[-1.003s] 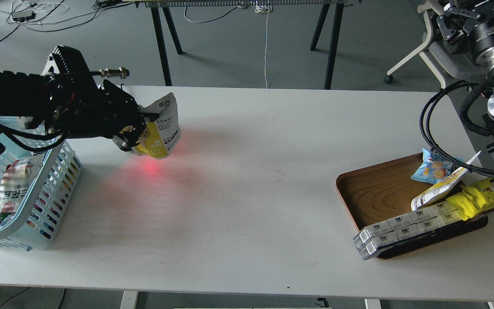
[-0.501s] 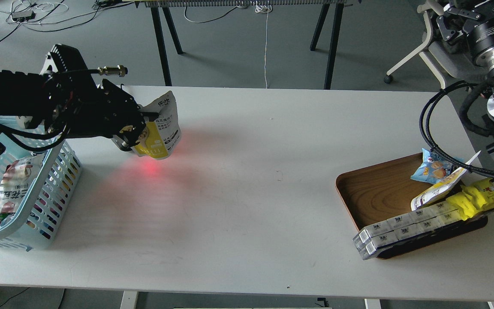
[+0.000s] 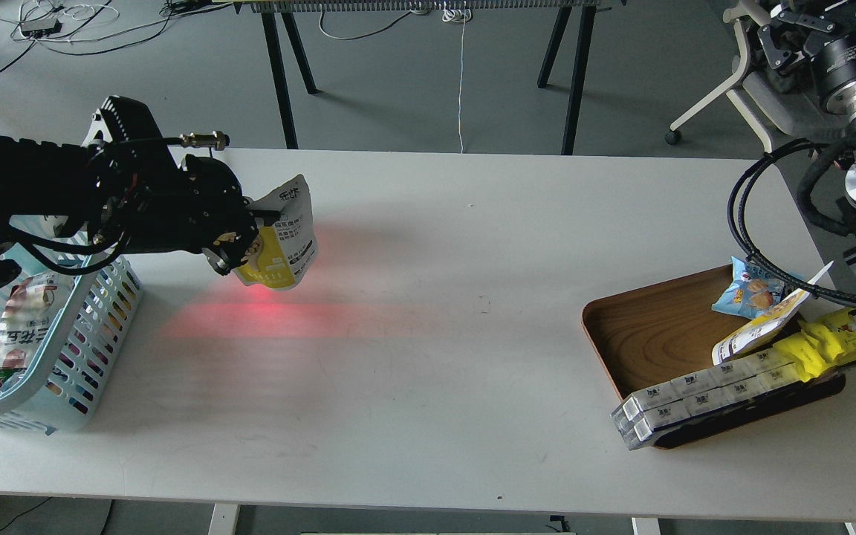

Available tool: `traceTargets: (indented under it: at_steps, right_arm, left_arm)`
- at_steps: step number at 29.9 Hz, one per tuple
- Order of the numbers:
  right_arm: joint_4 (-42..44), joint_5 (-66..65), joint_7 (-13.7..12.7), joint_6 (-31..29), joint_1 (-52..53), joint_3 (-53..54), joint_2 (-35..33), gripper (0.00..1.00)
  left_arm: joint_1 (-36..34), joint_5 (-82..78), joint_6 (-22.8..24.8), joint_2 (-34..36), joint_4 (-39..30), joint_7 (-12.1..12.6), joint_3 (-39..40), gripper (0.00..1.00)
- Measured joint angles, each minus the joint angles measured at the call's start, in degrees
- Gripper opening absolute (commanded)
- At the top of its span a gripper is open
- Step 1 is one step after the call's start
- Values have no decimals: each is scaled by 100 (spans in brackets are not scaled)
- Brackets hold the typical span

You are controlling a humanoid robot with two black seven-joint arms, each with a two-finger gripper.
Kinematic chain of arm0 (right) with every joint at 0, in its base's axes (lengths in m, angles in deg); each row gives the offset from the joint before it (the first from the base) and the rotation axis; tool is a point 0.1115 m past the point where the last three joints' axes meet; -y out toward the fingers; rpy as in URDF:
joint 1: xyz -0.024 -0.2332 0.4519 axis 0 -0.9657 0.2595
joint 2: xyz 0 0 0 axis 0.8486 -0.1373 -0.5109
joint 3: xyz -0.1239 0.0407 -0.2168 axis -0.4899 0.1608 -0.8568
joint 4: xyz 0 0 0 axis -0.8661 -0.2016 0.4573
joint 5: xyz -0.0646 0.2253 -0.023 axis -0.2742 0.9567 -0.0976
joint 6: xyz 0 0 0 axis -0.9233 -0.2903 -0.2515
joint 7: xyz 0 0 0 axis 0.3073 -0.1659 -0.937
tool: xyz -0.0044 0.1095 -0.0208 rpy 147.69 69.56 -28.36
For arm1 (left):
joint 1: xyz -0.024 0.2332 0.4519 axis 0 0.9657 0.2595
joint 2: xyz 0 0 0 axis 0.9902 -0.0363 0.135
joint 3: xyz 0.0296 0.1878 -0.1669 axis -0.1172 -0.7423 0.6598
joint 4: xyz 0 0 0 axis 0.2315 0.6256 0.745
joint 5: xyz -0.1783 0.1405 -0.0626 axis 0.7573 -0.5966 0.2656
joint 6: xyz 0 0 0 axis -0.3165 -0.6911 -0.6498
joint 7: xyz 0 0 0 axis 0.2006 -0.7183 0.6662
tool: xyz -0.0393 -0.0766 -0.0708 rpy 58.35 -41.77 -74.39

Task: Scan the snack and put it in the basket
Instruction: 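Hold the yellow packet with the left gripper in front of the scanner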

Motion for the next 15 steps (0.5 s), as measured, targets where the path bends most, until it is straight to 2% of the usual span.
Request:
traceTargets:
  at_steps: [5,11,15]
  right_arm:
    - [0,0,0,0,0,-4,0,99]
    - [0,0,-1,0,-1,-8,0,99]
    - [-1,0,-1,0,-1,-8,0,99]
  left_arm:
    - [102,0,1,-65,-2,3,-3,1]
    - [217,0,0,-118,-1,178,-3,1]
    - [258,0,0,-229,-4,199,-17,1]
